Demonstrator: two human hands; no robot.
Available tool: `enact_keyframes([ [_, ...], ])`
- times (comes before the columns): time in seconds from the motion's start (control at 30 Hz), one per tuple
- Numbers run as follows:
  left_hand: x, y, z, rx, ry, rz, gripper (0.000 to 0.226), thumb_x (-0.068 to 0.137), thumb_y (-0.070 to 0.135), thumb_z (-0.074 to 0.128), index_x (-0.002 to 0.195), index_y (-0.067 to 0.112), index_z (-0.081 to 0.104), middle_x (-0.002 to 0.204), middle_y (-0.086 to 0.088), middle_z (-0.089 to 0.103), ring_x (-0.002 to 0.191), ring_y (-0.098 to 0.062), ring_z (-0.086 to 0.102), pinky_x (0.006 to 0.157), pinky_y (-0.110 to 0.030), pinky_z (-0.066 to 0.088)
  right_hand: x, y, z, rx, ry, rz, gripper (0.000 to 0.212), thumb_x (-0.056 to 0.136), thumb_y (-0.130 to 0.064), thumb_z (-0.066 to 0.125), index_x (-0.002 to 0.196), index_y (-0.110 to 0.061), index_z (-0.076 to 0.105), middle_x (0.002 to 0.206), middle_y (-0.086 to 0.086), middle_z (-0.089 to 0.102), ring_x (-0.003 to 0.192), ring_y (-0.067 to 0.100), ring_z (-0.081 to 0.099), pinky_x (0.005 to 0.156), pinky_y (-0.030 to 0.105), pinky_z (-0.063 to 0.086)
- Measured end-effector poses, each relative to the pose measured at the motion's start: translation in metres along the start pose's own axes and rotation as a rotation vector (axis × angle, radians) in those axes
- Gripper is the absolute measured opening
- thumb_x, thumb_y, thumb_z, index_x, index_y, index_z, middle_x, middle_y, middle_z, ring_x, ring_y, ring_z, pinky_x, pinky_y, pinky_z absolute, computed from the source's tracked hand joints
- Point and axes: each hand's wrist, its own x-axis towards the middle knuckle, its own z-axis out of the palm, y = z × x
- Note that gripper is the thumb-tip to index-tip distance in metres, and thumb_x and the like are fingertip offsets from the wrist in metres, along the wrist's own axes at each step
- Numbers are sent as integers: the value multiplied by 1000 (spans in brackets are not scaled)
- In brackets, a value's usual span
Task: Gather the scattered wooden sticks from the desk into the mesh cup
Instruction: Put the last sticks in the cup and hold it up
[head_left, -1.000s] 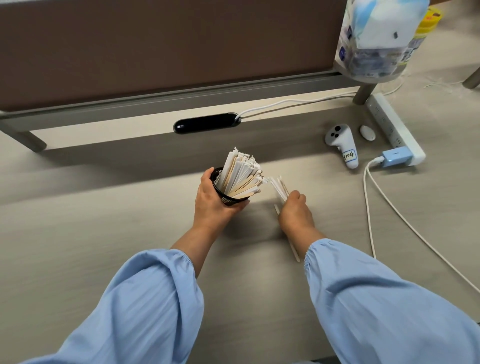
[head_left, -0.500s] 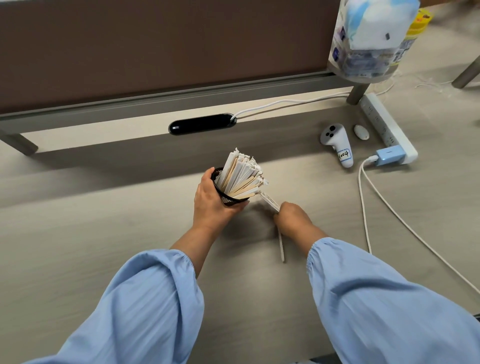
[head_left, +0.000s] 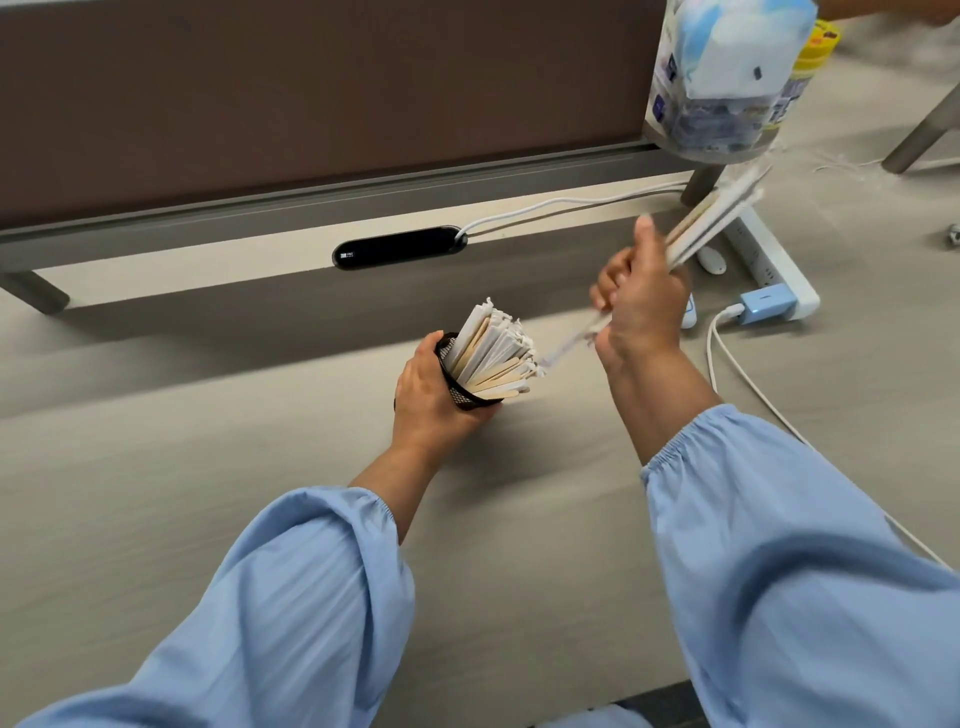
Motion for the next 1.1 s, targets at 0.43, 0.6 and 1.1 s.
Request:
enact_keyframes([
  [0.43, -18, 22, 2, -157, 53, 96, 89, 45, 52, 72, 118, 9, 45, 113, -6, 56, 104, -28, 53, 91, -47, 44, -46, 37, 14, -544, -468, -80, 29, 90, -23, 61, 62, -16, 58, 68, -4, 58, 60, -2, 55, 65, 11, 45],
  [0.6, -19, 24, -1, -188, 56, 67, 93, 45, 50, 76, 122, 13, 40, 114, 4, 48, 109, -24, 49, 95, -41, 43, -43, 23, 16, -611, -505, -212, 12, 84, -15, 68, 76, -7, 68, 74, -7, 58, 64, -2, 57, 62, 10, 47],
  [1.1, -18, 19, -5, -270, -26, 13, 98, 43, 45, 81, 126, 35, 30, 126, 0, 52, 114, -19, 52, 93, -44, 45, -31, 34, 4, -1169, -566, -251, 37, 99, -38, 34, 131, -34, 52, 144, -3, 43, 135, 22, 29, 112, 35, 24],
])
